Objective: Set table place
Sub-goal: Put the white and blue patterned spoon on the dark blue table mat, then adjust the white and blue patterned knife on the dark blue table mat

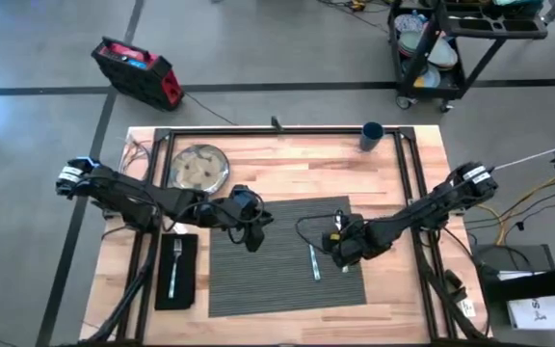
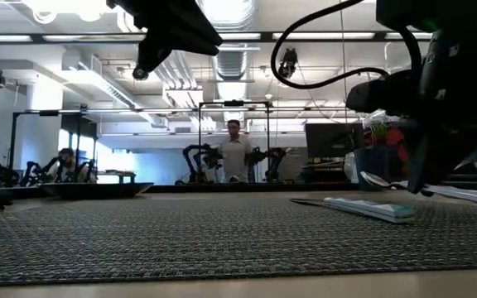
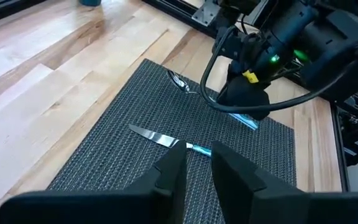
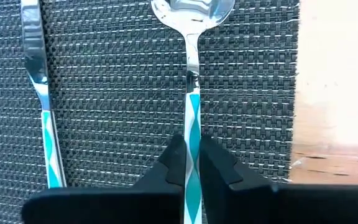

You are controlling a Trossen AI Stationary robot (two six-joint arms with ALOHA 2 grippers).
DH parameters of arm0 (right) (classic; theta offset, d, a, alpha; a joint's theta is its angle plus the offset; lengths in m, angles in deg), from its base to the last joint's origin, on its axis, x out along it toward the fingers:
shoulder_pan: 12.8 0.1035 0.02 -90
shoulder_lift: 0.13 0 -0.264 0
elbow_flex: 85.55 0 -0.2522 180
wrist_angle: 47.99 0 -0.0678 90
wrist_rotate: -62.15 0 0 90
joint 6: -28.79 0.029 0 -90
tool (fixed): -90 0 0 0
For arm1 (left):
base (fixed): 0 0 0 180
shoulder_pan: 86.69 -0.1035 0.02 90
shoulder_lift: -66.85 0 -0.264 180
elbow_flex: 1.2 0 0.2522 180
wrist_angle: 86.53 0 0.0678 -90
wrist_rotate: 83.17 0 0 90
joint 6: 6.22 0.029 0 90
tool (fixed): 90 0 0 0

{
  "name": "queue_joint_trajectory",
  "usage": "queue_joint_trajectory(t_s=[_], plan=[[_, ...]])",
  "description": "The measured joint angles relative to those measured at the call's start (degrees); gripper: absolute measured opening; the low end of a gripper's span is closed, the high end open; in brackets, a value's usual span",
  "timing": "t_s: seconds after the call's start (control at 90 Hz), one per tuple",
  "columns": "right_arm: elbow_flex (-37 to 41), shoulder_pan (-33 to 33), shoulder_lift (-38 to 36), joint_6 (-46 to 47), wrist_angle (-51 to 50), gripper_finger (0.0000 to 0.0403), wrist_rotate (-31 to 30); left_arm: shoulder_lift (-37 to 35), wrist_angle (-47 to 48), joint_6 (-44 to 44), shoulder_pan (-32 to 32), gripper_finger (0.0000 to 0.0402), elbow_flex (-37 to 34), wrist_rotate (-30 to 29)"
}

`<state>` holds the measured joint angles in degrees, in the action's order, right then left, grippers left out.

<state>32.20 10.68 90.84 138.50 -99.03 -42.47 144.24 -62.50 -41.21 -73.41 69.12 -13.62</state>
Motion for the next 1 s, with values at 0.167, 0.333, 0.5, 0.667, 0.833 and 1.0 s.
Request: queue_joint_trajectory(t_s=[0.167, 0.333, 0.5, 0.667, 0.833, 1.0], plan=[[0.0, 0.0, 0.0, 0.48, -0.07, 0.0042, -0.35, 0.0, -0.01, -0.01, 0.0, 0.0059, 0.0, 0.0], [0.0, 0.0, 0.0, 0.6, -0.12, 0.0063, -0.4, 0.0, 0.01, -0.01, 0.0, 0.0059, 0.0, 0.0], [0.0, 0.0, -0.21, 0.28, -0.21, 0.0056, -0.85, 0.0, 0.01, -0.01, 0.0, 0.0059, 0.0, 0.01], [-1.98, 0.0, -3.04, -3.5, -2.14, 0.0036, -4.35, 0.0, 0.01, -0.01, 0.0, 0.0059, 0.0, 0.02], [-9.36, -0.28, -7.72, -13.1, -10.49, 0.0021, -12.09, 0.0, -0.03, -0.01, 0.0, 0.0059, 0.0, 0.02], [-20.58, -0.28, -11.55, -22.4, -21.76, 0.0012, -21.7, 0.0, -1.07, -0.01, -0.2, 0.0059, 0.0, 0.02]])
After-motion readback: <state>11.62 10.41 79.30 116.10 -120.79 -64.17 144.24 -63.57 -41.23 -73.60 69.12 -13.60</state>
